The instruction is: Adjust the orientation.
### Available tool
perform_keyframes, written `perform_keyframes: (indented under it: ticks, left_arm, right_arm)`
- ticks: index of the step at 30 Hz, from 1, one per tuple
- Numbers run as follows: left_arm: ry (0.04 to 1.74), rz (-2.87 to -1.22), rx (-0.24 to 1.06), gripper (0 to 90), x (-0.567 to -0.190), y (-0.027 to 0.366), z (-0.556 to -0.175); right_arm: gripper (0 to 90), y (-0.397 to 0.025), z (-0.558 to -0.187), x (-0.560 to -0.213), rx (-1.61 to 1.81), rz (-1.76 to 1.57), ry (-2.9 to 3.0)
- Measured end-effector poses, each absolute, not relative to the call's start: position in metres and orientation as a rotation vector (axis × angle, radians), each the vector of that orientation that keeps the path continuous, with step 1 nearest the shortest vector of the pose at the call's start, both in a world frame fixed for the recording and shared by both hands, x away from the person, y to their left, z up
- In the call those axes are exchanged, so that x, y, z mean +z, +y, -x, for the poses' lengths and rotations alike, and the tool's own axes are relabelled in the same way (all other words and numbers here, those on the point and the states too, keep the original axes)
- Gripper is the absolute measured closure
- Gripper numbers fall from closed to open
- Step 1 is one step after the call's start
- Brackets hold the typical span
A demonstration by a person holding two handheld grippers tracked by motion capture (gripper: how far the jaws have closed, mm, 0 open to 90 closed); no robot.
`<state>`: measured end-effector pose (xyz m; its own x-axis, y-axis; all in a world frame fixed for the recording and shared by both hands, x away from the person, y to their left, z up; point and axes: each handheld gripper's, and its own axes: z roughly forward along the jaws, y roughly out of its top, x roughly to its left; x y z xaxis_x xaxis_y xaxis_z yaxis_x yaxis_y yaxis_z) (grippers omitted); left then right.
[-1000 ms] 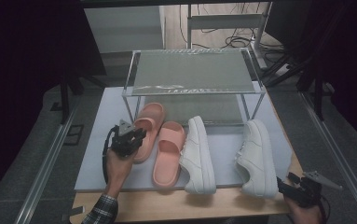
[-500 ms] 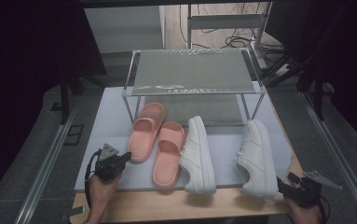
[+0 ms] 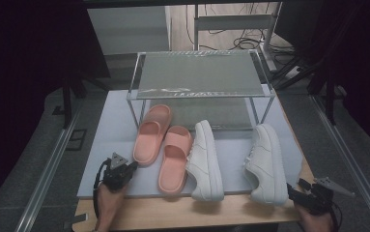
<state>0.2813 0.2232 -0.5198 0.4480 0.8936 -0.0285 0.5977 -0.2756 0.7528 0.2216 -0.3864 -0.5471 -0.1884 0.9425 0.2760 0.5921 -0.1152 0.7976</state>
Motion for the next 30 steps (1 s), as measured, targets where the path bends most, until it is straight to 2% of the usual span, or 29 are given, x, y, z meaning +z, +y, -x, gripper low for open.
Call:
perform_keyframes:
  ticks: [23, 30]
  left_arm:
    - [1.236, -1.954, 0.573, 89.9, -0.505, 0.197, -0.324]
    - [1.201, -2.009, 0.576, 89.9, -0.503, 0.182, -0.326]
  right_arm:
    - [20.3, -0.387, -0.222, -0.547, 1.224, -1.689, 1.774]
    - [20.3, -0.387, -0.222, -0.547, 1.225, -1.689, 1.774]
